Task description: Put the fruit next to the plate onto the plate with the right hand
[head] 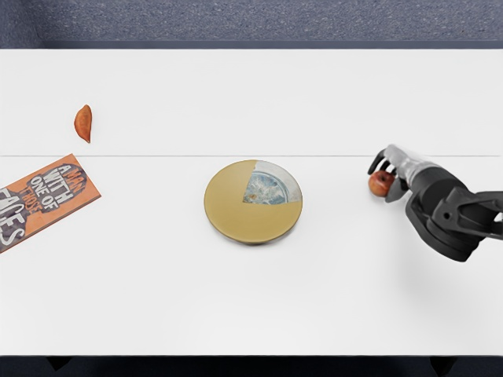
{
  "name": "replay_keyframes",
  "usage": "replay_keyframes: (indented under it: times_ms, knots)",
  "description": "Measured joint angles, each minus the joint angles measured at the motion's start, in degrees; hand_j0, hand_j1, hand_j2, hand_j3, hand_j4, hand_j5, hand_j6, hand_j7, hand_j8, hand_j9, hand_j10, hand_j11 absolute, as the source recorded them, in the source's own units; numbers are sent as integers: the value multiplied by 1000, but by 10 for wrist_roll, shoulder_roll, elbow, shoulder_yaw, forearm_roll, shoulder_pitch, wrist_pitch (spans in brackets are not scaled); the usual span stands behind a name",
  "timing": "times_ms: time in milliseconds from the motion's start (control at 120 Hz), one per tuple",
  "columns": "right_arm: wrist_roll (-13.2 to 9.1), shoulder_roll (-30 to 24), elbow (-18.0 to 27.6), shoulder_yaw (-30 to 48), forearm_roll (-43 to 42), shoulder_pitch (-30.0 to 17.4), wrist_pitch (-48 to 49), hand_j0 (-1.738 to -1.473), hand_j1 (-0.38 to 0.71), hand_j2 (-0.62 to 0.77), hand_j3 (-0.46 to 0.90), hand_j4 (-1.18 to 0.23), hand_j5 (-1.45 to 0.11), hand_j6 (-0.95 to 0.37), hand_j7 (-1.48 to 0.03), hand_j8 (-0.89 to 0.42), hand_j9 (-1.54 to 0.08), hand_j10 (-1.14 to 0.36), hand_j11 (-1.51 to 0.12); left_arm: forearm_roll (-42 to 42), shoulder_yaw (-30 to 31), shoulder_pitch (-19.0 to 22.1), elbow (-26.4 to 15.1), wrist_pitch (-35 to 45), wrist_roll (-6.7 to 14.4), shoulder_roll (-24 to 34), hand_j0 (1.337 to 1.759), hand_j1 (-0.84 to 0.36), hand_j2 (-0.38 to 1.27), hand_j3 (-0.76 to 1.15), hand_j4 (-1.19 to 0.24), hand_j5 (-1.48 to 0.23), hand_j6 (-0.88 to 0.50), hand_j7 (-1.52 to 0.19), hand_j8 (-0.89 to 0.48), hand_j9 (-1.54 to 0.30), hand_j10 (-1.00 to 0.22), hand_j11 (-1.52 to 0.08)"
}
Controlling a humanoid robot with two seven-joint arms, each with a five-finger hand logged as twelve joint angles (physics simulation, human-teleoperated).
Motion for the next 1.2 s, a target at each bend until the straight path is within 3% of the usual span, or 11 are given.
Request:
replay_keyframes:
  times_ms: [842,1200]
  knots:
    - [0,-20,70,53,11,57,33,-1658,252,67,0,-558,-747,-463,-736,-534,-749,-557,-750,0,1,3,2,0,0,0,1658,349,0,0,0,0,0,0,0,0,0,0]
    - [0,40,72,62,81,117,41,-1658,259,106,1,-568,-772,-460,-755,-527,-774,-567,-775,0,1,3,2,0,0,0,1658,349,0,0,0,0,0,0,0,0,0,0]
